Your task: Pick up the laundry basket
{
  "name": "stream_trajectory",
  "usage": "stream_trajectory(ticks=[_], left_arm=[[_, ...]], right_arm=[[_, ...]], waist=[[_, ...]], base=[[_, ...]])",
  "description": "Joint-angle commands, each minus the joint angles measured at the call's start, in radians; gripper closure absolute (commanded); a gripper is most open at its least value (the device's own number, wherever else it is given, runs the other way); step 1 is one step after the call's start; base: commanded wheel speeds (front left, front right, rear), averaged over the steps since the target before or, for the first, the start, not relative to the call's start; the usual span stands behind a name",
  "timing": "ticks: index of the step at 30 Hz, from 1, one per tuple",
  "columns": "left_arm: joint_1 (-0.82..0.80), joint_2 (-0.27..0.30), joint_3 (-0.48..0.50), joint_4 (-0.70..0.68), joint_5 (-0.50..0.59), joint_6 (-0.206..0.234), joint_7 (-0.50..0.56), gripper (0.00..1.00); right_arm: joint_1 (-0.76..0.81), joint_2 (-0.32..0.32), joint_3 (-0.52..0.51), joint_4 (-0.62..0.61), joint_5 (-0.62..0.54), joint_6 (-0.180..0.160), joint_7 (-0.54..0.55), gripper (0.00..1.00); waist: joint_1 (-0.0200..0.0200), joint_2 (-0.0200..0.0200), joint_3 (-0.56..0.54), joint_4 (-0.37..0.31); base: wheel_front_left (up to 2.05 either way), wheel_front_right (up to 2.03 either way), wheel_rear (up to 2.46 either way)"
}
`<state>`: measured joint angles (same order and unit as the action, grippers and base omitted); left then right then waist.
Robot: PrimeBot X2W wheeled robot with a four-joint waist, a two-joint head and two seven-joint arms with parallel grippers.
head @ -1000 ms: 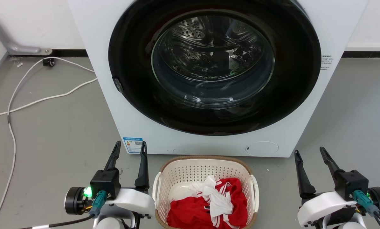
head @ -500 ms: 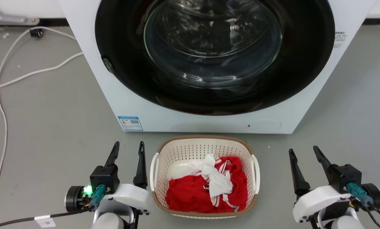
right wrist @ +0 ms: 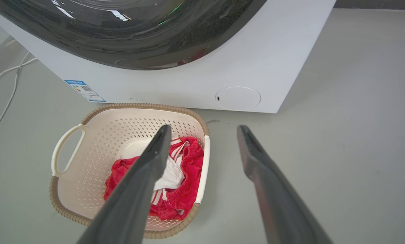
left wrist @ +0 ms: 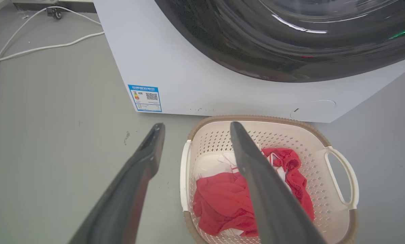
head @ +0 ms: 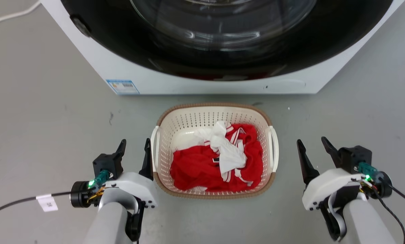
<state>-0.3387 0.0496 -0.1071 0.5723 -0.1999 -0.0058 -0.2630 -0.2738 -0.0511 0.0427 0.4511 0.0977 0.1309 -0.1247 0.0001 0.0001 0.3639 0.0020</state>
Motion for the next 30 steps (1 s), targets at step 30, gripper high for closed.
stream_trajectory(ticks=[30], left_arm=[[-0.573,0.073,-0.069,0.58,-0.166,-0.125,0.24,0.0]], right_arm=[[-0.585,0.001,0.239,0.592,0.28,0.0,0.199,0.0]], waist=[[-0.0001,-0.0001,0.385,-0.041]], base=[[0.0,0.0,0.0]])
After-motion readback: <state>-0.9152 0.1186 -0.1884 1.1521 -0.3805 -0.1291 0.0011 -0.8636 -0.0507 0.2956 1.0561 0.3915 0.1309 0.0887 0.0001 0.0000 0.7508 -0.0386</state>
